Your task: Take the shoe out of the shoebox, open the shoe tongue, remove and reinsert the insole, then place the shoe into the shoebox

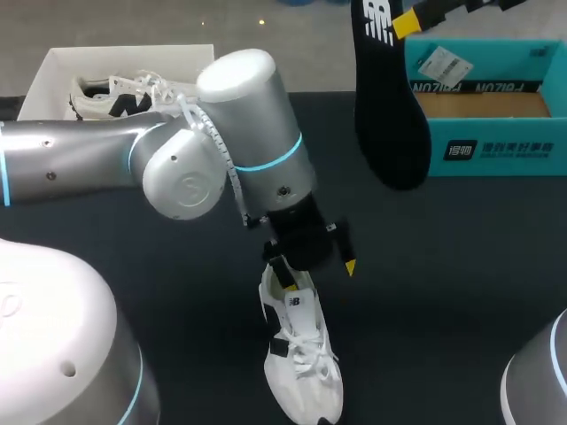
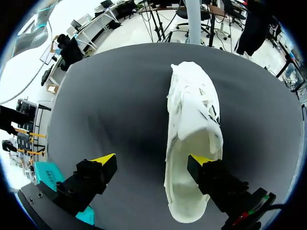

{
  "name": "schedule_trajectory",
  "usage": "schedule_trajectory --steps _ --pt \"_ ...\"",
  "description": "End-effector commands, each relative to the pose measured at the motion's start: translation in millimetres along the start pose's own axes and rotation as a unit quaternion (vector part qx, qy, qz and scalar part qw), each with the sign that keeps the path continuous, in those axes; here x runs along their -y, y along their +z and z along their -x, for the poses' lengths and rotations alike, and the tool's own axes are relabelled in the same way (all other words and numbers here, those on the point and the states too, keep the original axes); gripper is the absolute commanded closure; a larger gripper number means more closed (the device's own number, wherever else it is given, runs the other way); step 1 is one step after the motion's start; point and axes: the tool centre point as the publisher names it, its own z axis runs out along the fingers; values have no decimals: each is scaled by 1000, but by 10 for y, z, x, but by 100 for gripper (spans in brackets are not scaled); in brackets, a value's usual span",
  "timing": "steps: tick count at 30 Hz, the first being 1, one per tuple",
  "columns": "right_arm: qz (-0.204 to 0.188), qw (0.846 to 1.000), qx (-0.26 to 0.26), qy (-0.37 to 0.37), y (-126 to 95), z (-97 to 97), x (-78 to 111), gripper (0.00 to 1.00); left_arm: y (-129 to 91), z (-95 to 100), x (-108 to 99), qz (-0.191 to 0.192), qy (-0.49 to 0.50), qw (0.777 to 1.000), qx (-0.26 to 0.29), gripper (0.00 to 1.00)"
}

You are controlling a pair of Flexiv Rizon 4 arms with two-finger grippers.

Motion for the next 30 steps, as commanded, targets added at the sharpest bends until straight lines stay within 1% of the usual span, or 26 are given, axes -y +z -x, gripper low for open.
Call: schedule_trajectory --steps 1,3,5,6,9,11,13,14,30 --pt "-2 1000 0 0 18 8 -17 100 -282 -190 -85 -15 -42 993 106 0" --pt "-2 1000 0 0 18 8 -17 100 -371 -194 -149 -21 -63 988 140 0" --pt "-2 1000 0 0 18 8 -17 100 -462 -218 -200 -42 -79 981 170 0" --pt "-2 1000 0 0 18 8 -17 100 -498 -234 -219 -43 -81 978 188 0" --pt "-2 1000 0 0 18 8 -17 100 -586 -284 -269 -59 -94 968 224 0" --pt "-2 1000 0 0 18 8 -17 100 -623 -313 -291 -60 -95 963 243 0" --pt "-2 1000 0 0 18 8 -17 100 -671 -347 -297 -71 -99 958 260 0" --pt "-2 1000 0 0 18 8 -17 100 -691 -355 -295 -65 -102 954 275 0" --pt "-2 1000 0 0 18 8 -17 100 -691 -355 -295 -65 -102 954 275 0"
